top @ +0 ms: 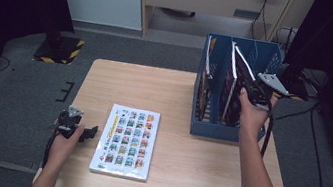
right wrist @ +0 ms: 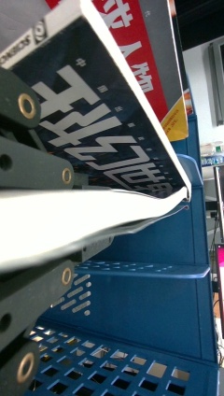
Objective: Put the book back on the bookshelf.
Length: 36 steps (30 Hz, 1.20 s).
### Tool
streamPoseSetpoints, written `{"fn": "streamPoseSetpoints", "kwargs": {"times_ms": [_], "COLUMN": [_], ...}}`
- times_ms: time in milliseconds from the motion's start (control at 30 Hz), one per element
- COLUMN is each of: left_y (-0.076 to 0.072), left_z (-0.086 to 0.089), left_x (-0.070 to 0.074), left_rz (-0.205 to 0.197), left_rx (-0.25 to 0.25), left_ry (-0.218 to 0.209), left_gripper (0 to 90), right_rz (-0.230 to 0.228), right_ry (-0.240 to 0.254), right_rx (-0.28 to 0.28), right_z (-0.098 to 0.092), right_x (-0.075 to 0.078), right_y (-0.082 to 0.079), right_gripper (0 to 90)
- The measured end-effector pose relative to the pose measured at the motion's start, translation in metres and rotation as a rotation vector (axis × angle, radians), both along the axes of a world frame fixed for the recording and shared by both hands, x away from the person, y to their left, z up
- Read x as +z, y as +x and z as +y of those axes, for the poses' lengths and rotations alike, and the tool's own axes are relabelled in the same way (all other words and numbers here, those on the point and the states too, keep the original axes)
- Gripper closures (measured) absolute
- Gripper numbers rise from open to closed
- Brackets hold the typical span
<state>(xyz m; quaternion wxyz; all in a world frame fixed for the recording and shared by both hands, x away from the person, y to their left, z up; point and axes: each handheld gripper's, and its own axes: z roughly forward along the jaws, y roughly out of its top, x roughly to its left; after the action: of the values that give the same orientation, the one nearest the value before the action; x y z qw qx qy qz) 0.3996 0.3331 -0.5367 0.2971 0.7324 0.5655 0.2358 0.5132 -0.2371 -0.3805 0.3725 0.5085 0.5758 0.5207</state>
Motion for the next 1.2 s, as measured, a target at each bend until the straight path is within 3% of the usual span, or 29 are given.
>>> {"fn": "streamPoseSetpoints", "kwargs": {"times_ms": [300,433,733,967,1200], "left_y": [0.0,0.0,0.0,0.0,0.0], "left_z": [0.0,0.0,0.0,0.0,0.0], "left_x": [0.0,0.0,0.0,0.0,0.0], "left_rz": [0.0,0.0,0.0,0.0,0.0], "left_rx": [0.0,0.0,0.0,0.0,-0.001], "left_ry": [0.0,0.0,0.0,0.0,0.0], "left_gripper": [1.2,1.3,1.3,1.3,1.2], "right_rz": [0.0,-0.001,-0.011,-0.049,-0.051], "right_ry": [0.014,-0.009,-0.057,-0.069,-0.093], "right_rx": [0.032,0.032,-0.023,-0.06,-0.111], "right_z": [-0.003,-0.003,-0.004,-0.003,0.001], "right_x": [0.001,0.004,0.011,0.021,0.016], "right_y": [-0.001,0.0,0.005,0.013,0.019], "right_gripper": [77.1,81.4,84.0,84.1,84.0]}}
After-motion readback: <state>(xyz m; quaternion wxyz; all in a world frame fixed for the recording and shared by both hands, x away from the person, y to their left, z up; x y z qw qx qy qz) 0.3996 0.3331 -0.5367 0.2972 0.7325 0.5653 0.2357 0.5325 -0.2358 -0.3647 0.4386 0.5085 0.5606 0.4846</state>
